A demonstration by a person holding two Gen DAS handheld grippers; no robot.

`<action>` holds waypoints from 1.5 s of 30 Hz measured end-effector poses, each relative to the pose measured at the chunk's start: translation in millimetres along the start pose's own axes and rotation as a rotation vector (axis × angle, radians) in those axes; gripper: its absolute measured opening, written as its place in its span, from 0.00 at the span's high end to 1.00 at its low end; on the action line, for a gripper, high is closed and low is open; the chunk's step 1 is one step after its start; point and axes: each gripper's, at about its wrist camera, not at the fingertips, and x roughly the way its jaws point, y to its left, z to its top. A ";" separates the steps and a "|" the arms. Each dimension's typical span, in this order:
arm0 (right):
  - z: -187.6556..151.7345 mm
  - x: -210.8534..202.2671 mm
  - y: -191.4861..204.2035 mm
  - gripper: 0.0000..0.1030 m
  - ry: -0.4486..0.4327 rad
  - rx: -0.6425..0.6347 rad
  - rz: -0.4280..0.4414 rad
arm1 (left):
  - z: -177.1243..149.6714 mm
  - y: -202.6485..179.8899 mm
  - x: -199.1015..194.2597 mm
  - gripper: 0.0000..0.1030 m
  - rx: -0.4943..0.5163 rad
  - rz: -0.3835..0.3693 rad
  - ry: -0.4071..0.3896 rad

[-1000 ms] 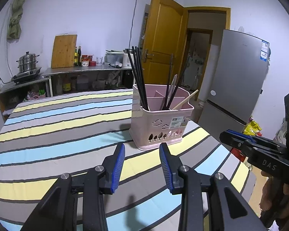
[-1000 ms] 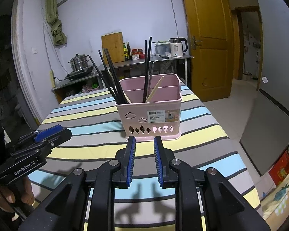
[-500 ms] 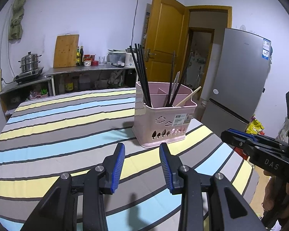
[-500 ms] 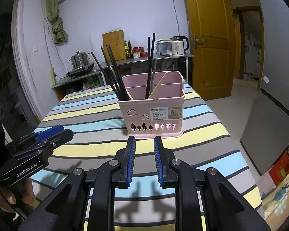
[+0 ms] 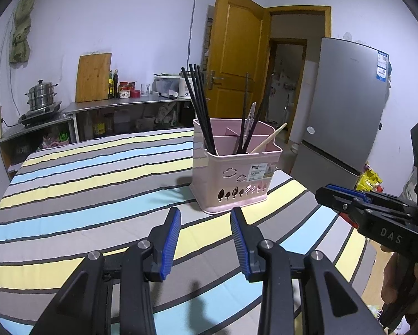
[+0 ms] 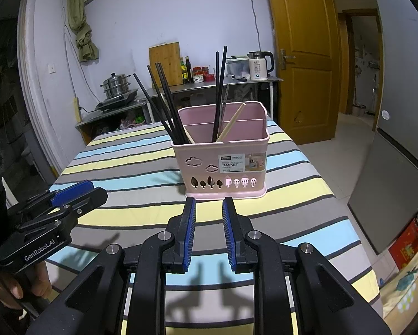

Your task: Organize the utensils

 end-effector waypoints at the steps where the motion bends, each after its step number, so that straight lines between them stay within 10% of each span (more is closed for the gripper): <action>1: -0.1 0.0 0.0 0.81 0.000 0.000 0.000 | 0.0 -1.2 0.2 0.64 0.004 0.001 0.001; 45: -1.1 -0.1 1.2 0.81 0.004 -0.001 0.001 | -1.3 -1.7 -1.6 0.64 0.021 0.018 -0.002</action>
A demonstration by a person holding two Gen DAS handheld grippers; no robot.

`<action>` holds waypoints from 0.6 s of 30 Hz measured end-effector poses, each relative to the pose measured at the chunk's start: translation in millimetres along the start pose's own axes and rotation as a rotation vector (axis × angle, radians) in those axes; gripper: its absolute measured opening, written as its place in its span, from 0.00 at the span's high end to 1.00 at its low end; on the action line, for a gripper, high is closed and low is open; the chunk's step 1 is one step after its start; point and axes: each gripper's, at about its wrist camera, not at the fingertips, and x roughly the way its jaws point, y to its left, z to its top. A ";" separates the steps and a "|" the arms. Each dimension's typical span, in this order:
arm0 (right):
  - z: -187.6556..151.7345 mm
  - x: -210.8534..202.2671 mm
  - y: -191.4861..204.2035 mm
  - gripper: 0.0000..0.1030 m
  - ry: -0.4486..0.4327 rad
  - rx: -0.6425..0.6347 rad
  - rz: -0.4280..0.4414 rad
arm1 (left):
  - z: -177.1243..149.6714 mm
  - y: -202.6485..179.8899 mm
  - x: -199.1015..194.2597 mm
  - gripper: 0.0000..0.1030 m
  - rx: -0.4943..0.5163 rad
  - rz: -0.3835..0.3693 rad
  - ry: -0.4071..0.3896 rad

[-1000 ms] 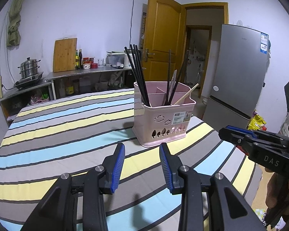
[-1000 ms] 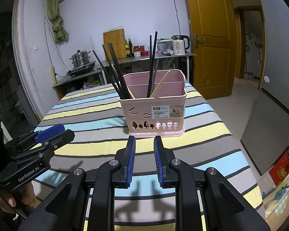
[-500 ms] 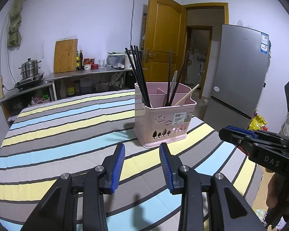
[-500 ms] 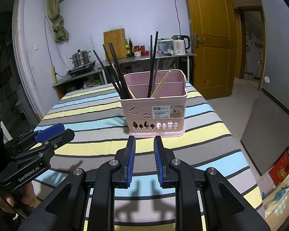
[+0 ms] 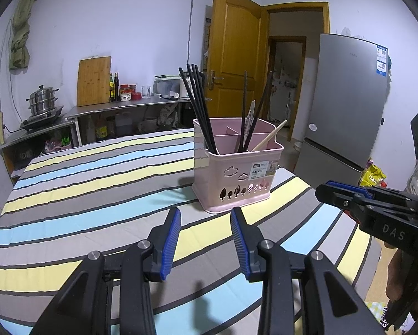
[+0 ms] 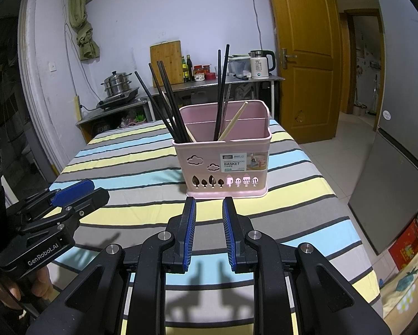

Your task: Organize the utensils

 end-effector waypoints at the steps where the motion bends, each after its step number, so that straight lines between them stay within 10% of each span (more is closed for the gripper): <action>1: 0.2 0.2 0.0 0.81 -0.001 -0.001 -0.001 | -0.1 -0.5 0.1 0.64 0.000 0.000 0.000; 18: -1.4 2.0 -0.2 0.81 0.004 -0.002 -0.001 | -5.9 -3.1 5.1 0.64 0.011 -0.012 0.026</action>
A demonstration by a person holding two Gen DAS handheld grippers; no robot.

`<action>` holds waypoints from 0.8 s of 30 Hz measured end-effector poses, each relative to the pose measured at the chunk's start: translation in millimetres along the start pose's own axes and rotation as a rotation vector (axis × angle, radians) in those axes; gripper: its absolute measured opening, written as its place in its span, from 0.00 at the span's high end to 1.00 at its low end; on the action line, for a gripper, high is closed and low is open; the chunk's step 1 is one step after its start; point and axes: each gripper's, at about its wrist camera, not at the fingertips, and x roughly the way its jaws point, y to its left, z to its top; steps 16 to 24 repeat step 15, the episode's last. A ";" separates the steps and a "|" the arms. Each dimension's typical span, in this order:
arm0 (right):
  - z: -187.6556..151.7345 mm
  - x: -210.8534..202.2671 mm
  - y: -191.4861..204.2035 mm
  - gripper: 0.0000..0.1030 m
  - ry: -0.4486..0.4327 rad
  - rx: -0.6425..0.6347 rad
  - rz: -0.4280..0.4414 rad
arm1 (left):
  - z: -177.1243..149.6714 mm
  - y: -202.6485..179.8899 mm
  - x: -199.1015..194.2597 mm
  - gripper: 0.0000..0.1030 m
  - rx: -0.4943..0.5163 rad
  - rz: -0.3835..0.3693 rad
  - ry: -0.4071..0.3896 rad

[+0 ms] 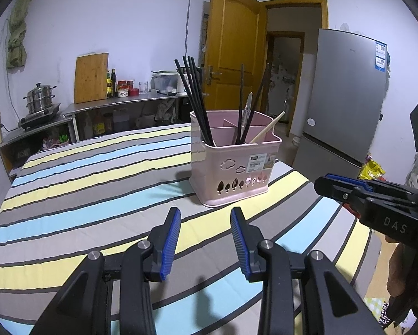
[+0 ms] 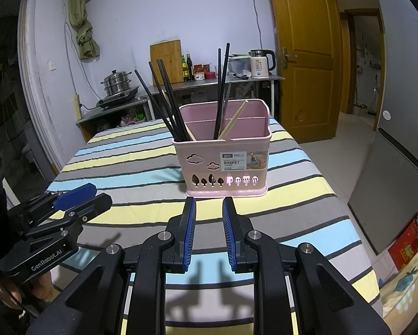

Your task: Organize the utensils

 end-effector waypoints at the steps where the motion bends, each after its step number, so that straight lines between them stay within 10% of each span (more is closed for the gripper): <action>1: 0.0 0.9 -0.4 0.81 0.001 0.000 0.001 | -0.4 -0.1 0.4 0.64 0.002 0.000 0.003; 24: -3.2 3.6 -2.2 0.81 0.003 -0.004 0.001 | -0.9 -3.6 1.9 0.64 0.006 0.015 0.005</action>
